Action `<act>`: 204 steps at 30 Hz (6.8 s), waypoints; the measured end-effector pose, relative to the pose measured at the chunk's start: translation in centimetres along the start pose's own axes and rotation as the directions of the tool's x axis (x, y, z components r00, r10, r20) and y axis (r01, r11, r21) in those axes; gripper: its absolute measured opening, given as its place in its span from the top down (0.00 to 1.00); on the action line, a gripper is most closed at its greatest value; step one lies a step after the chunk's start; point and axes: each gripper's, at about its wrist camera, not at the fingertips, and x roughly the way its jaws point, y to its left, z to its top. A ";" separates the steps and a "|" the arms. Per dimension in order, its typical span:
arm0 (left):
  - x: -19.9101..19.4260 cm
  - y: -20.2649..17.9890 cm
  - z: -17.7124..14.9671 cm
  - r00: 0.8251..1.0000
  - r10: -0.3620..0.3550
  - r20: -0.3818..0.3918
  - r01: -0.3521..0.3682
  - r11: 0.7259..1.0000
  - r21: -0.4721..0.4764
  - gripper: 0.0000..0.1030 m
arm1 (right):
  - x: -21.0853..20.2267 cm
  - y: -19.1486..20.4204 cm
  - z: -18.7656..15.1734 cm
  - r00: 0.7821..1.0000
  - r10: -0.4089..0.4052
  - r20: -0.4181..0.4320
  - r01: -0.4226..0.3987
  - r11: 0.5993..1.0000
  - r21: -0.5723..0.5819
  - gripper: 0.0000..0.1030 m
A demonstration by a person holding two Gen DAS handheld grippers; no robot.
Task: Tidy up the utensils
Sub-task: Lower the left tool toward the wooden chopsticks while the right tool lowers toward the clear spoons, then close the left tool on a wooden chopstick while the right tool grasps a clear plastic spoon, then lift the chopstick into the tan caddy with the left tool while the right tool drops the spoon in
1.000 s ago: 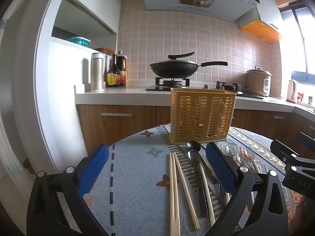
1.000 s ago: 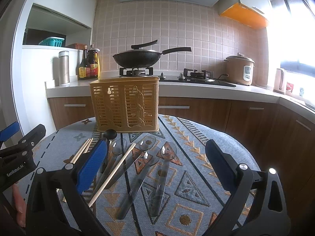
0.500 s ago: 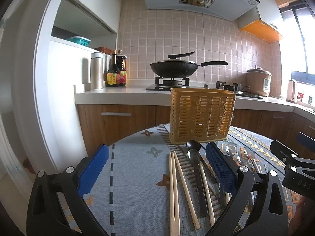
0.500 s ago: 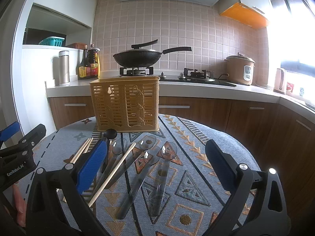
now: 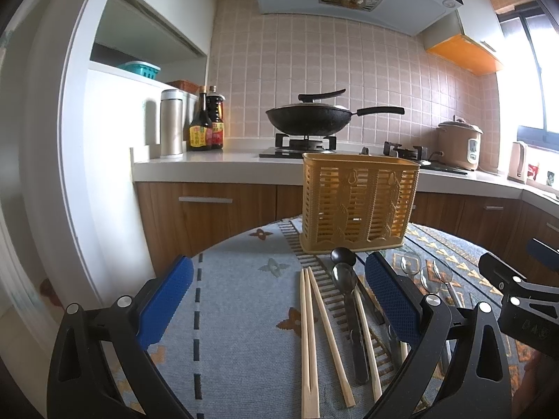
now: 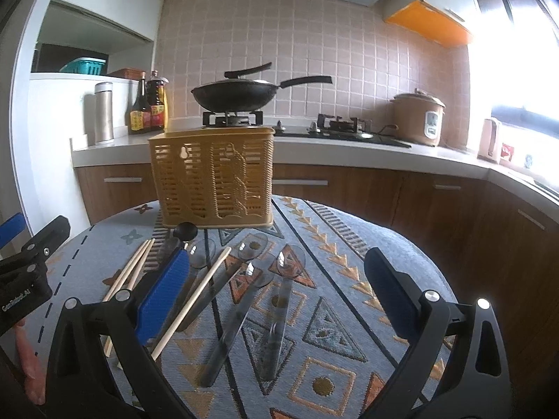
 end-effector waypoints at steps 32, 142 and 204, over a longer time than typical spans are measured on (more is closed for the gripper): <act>16.4 1.5 -0.2 0.553 -0.291 -0.781 0.356 0.930 -0.094 0.58 | 11.7 -1.4 5.4 0.820 0.093 -0.565 -0.106 0.994 0.010 0.26; 19.8 -1.0 2.3 0.614 -0.213 -0.760 0.333 0.943 0.004 0.91 | 15.0 -0.1 4.5 0.646 0.123 -0.754 -0.263 0.963 -0.067 0.97; 11.0 0.4 25.8 0.892 -0.444 0.086 0.451 0.889 -0.083 0.98 | 11.2 -4.0 25.7 0.887 0.447 0.113 -0.461 0.870 0.177 0.71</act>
